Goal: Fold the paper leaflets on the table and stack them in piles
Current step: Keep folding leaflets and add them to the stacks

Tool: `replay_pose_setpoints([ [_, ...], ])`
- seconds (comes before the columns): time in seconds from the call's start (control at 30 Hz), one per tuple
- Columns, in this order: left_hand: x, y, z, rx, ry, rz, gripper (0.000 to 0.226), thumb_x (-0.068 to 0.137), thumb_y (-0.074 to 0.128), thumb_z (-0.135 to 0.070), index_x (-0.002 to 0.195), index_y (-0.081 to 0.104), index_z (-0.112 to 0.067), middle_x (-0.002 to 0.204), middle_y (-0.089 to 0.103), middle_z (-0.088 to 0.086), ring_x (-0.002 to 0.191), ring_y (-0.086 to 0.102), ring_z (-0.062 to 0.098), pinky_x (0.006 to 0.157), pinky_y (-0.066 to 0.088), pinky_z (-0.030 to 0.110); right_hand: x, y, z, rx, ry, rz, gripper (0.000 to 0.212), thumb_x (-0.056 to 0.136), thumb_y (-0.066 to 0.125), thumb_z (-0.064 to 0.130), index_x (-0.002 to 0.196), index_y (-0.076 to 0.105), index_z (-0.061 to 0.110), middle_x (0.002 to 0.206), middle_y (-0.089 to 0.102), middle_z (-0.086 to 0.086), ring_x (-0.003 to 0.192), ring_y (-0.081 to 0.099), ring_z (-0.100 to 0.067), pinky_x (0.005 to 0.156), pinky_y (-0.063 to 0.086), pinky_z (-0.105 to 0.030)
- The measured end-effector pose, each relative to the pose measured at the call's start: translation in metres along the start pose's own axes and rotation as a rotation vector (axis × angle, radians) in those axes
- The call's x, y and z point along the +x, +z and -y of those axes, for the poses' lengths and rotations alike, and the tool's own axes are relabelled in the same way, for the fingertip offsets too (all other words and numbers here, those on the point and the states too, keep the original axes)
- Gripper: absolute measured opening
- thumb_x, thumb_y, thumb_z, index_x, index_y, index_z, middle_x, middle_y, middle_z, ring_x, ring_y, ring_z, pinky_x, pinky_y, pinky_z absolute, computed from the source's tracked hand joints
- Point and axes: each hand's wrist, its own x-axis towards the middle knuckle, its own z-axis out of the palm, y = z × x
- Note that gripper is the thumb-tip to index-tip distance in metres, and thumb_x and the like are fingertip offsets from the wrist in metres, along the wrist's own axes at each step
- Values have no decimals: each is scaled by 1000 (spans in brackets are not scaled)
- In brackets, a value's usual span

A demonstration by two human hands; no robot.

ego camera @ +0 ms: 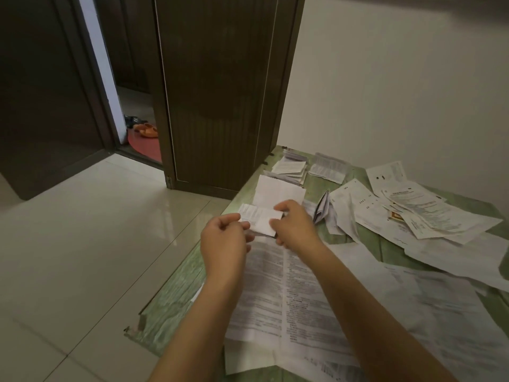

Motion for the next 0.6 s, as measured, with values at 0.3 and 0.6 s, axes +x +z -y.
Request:
replay_pose_setpoints([
  [0.3, 14, -17, 20, 797, 277, 183, 33, 92, 52, -27, 125, 54, -20, 125, 57, -1, 112, 52, 18, 91, 46, 35, -22, -17, 0, -322, -164, -172, 26, 94, 52, 32, 117, 52, 18, 108, 61, -2, 87, 58, -15, 69, 45, -27],
  [0.6, -1, -13, 35, 1337, 374, 466, 70, 92, 38, -58, 149, 14, -25, 159, 3, 3, 144, -13, 29, 115, -8, 51, -75, -88, -35, -507, 15, -54, 60, 83, 66, 37, 134, 42, 18, 129, 51, -4, 109, 50, -17, 83, 42, -28],
])
